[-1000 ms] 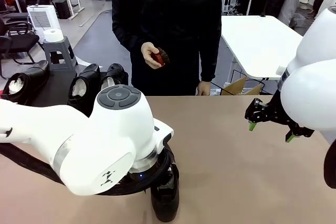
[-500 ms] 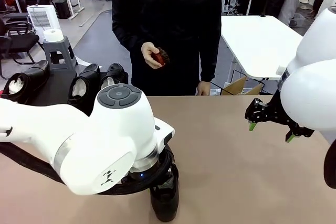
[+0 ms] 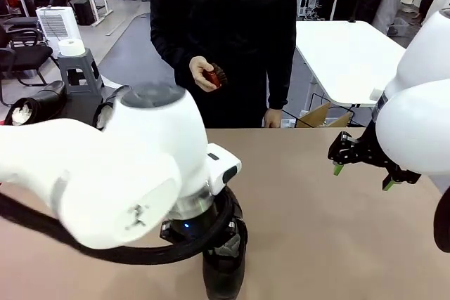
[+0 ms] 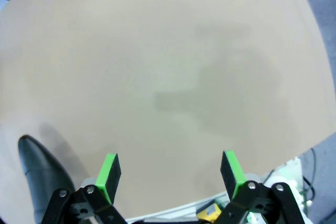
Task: Organize the shoes by placing them on the stand.
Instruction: Place the Shoe from the middle of the table onto the Shoes Stand.
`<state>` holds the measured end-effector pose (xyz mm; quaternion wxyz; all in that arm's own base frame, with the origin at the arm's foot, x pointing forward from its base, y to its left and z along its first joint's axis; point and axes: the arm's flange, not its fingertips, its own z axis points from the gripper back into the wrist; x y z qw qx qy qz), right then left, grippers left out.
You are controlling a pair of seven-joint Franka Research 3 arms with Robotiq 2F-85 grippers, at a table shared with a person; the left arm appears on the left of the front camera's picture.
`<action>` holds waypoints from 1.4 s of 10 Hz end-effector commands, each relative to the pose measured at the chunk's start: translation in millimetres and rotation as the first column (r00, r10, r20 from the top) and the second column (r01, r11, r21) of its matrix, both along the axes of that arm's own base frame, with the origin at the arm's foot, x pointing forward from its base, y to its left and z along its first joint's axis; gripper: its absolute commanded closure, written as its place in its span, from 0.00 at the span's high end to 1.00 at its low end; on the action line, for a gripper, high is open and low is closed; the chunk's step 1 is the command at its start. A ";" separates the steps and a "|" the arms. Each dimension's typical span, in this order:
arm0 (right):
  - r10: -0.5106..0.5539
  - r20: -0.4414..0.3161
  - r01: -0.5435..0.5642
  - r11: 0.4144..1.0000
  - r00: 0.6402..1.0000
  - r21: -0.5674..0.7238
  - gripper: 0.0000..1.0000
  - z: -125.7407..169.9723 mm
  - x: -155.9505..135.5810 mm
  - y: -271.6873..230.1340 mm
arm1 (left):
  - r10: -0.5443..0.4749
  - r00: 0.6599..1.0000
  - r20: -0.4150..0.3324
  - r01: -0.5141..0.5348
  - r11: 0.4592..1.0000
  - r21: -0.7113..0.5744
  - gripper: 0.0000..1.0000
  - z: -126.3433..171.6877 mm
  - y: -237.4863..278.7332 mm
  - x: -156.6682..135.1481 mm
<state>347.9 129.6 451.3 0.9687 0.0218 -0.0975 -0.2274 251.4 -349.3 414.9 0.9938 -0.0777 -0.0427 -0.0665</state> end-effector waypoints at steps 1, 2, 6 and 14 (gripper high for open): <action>0.007 -0.001 -0.007 1.000 1.000 0.000 1.00 1.2 1.4 -1.1 | -0.191 0.982 0.003 0.191 0.980 -0.063 0.00 54.9 56.9 -15.4; 0.007 -0.001 -0.007 1.000 1.000 0.000 1.00 1.2 1.4 -1.1 | -0.243 0.969 0.055 0.245 0.969 -0.039 0.00 75.5 82.7 -15.1; 0.007 -0.001 -0.007 1.000 1.000 0.000 1.00 1.2 1.4 -1.1 | -0.248 0.967 0.052 0.250 0.967 -0.041 0.00 83.6 72.3 -17.5; 0.007 -0.001 -0.007 1.000 1.000 0.000 1.00 1.2 1.4 -1.1 | -0.111 0.813 0.572 0.139 0.990 -0.005 0.00 160.8 249.6 72.7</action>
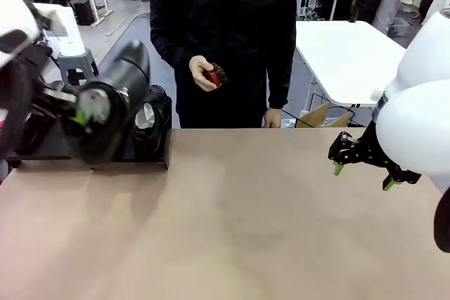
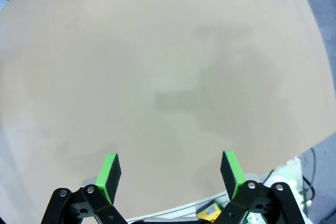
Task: Organize the shoes by placing them on the stand.
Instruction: Place the Shoe from the middle of the table onto the Shoes Stand.
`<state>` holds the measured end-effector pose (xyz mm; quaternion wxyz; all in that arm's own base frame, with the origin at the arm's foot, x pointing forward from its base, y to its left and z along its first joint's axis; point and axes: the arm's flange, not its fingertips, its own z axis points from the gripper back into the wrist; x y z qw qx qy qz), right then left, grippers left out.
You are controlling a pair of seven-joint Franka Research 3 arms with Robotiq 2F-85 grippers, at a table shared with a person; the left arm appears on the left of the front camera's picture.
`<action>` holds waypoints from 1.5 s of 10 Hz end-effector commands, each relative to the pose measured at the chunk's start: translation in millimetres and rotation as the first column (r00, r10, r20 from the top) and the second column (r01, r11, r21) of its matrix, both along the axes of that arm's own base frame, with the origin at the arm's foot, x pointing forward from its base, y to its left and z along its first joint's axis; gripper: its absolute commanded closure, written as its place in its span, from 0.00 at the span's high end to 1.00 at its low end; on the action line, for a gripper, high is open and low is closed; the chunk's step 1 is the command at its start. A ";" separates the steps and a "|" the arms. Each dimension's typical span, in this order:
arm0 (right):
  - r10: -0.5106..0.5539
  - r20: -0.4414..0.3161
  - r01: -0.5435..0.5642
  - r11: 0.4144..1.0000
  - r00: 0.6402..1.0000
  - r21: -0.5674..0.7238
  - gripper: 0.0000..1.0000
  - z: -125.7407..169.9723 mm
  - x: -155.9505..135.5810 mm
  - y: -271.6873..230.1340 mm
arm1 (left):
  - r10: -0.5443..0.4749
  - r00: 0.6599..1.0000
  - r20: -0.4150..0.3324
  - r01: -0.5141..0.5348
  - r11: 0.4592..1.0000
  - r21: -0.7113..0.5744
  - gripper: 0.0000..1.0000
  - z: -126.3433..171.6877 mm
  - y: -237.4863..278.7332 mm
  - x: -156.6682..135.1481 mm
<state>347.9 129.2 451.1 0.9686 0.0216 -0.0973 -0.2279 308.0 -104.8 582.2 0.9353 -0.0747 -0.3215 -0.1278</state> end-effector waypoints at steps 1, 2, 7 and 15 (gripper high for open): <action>0.008 -0.001 -0.008 1.000 1.000 0.000 1.00 1.5 1.4 -0.7 | -0.010 0.999 0.046 0.008 0.999 0.040 0.00 -3.7 26.0 34.3; 0.008 -0.001 -0.008 1.000 1.000 0.000 1.00 1.5 1.4 -0.7 | 0.057 0.998 0.028 -0.058 0.998 0.034 0.00 -3.9 40.7 48.9; 0.008 -0.001 -0.008 1.000 1.000 0.000 1.00 1.5 1.4 -0.7 | 0.095 0.996 -0.003 -0.095 0.995 0.014 0.00 -13.6 45.9 42.5; 0.008 -0.001 -0.008 1.000 1.000 0.000 1.00 1.5 1.4 -0.7 | 0.324 0.940 0.104 -0.329 0.943 0.042 0.00 -70.7 139.6 173.9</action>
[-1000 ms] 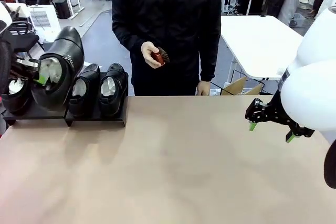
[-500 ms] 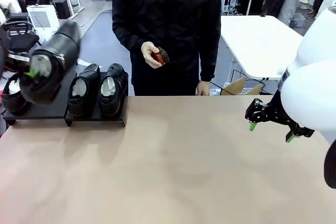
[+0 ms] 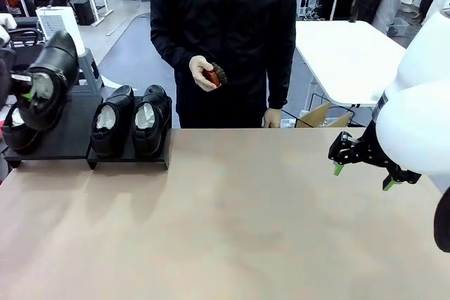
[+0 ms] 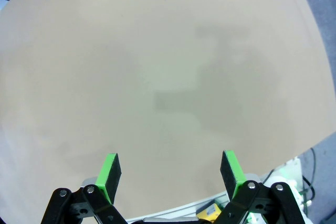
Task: Organize the shoes by placing them on the stand.
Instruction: Place the Shoe from the middle of the table onto the Shoes Stand.
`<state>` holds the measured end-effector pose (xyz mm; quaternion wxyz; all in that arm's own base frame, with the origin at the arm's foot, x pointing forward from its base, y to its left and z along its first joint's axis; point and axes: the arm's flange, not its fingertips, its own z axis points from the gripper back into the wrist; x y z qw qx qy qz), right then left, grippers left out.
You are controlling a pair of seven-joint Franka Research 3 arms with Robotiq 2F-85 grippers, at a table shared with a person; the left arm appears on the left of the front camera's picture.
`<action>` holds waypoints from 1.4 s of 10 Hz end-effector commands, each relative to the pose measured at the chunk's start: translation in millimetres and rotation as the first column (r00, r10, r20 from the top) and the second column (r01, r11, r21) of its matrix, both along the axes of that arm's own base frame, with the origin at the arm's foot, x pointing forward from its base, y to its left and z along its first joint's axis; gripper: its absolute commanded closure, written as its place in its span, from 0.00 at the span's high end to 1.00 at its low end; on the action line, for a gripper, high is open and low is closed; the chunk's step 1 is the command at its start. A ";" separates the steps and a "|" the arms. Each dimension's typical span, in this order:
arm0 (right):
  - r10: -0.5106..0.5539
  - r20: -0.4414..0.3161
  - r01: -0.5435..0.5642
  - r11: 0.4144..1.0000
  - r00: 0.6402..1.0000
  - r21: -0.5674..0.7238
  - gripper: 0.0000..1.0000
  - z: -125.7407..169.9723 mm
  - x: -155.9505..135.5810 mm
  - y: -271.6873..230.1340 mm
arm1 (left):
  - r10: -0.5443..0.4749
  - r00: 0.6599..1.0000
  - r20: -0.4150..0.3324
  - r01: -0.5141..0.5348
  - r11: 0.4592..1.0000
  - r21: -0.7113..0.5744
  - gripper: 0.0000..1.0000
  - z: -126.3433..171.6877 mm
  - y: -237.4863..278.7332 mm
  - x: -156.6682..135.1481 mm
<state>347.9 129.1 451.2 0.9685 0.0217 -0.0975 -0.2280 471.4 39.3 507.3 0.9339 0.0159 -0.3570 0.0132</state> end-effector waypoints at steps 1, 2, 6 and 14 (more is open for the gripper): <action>0.008 -0.001 -0.008 1.000 1.000 0.000 1.00 1.3 1.4 -0.6 | 0.040 0.999 0.020 -0.040 0.999 0.000 0.00 -9.7 -3.9 19.0; 0.008 -0.001 -0.008 1.000 1.000 0.000 1.00 1.3 1.4 -0.6 | 0.075 0.997 0.010 -0.075 0.997 -0.005 0.00 -19.6 -2.6 24.3; 0.008 -0.001 -0.008 1.000 1.000 0.000 1.00 1.3 1.4 -0.6 | 0.096 0.995 0.014 -0.095 0.994 -0.046 0.00 -46.1 -11.8 27.5; 0.008 -0.001 -0.008 1.000 1.000 0.000 1.00 1.3 1.4 -0.6 | 0.118 0.993 0.016 -0.118 0.992 -0.042 0.00 -77.9 -25.8 29.6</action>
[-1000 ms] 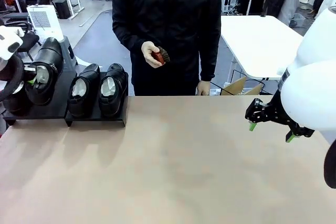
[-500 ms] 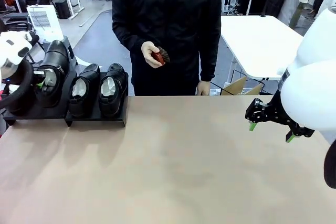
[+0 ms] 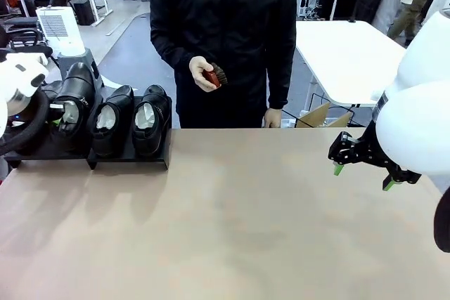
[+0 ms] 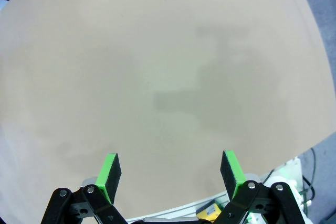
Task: Organize the shoes by placing them on the stand.
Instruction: Place the Shoe from the middle of the table onto the Shoes Stand.
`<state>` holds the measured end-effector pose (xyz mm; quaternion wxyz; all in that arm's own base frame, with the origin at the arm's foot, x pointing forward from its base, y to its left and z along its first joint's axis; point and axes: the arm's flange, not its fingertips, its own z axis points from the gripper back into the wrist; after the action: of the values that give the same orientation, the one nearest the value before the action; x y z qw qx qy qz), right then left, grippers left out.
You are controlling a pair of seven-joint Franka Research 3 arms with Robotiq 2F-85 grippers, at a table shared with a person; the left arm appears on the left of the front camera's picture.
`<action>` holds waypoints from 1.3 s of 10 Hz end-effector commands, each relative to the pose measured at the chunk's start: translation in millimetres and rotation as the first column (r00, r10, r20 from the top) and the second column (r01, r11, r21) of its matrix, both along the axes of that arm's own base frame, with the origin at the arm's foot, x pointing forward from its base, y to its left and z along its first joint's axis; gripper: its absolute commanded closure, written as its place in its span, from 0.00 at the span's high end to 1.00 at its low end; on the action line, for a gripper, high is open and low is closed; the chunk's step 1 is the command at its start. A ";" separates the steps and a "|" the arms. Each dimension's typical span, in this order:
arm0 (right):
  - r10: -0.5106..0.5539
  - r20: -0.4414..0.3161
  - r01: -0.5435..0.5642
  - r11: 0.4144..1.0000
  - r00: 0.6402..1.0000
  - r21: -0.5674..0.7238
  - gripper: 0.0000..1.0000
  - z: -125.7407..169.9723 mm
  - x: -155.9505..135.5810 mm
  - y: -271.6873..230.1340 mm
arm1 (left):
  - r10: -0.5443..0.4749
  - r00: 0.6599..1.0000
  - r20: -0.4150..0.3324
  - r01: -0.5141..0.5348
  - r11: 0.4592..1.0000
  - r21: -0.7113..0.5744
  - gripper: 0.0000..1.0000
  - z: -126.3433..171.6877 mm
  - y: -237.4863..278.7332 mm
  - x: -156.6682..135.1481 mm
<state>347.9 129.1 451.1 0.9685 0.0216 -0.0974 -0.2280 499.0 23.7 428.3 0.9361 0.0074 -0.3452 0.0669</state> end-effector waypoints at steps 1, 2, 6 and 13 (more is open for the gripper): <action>0.008 -0.001 -0.008 1.000 1.000 0.000 1.00 1.4 1.4 -0.6 | 0.025 0.999 0.034 -0.025 1.000 0.015 0.00 -0.6 -10.5 3.2; 0.008 -0.001 -0.008 1.000 1.000 0.000 1.00 1.4 1.4 -0.6 | 0.026 0.999 0.038 -0.027 0.999 0.021 0.00 -1.3 -10.3 4.0; 0.008 -0.001 -0.008 1.000 1.000 0.000 1.00 1.4 1.4 -0.6 | 0.026 0.999 0.040 -0.027 0.999 0.030 0.06 -8.5 -9.2 10.5; 0.008 -0.001 -0.008 1.000 1.000 0.000 1.00 1.4 1.4 -0.6 | 0.021 0.995 0.097 -0.031 0.994 0.104 1.00 0.6 -13.0 8.0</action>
<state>347.9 129.1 451.1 0.9685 0.0216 -0.0974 -0.2280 503.5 29.4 433.3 0.9245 0.0377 -0.3755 0.0531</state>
